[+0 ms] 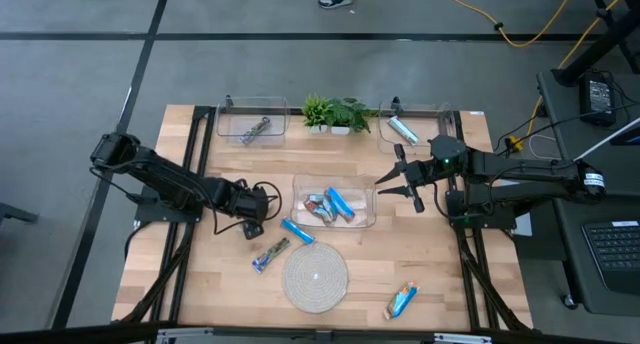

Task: Pick and place Granola Bars by type
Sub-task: Put the left orange granola bar into the right transparent bin

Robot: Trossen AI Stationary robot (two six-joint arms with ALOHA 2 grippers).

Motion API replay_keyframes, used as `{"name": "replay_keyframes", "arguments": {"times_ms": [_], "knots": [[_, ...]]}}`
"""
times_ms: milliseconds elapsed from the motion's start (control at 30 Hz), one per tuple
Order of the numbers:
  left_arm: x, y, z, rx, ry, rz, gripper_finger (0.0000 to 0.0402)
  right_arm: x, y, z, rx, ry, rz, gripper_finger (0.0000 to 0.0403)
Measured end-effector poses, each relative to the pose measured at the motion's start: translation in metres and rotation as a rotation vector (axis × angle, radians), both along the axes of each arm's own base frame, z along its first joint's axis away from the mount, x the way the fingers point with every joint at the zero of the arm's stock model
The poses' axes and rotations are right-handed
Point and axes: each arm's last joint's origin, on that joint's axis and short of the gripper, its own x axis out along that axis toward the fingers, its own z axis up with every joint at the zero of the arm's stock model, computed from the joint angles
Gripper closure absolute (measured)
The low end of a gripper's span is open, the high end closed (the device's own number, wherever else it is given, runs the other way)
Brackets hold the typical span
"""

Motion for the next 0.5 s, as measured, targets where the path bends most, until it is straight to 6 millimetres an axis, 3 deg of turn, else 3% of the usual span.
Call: {"name": "replay_keyframes", "arguments": {"times_ms": [233, 500], "knots": [[-0.0002, 0.0016, -0.0023, 0.018, -0.022, 0.036, 0.0169, 0.0000, 0.0000, 0.0000, 0.000, 0.000, 0.000, 0.0287], [-0.0002, 0.0019, -0.0022, 0.023, -0.027, 0.053, 0.0269, 0.0000, 0.0000, 0.0000, 0.000, 0.000, 0.000, 0.0287]]}}
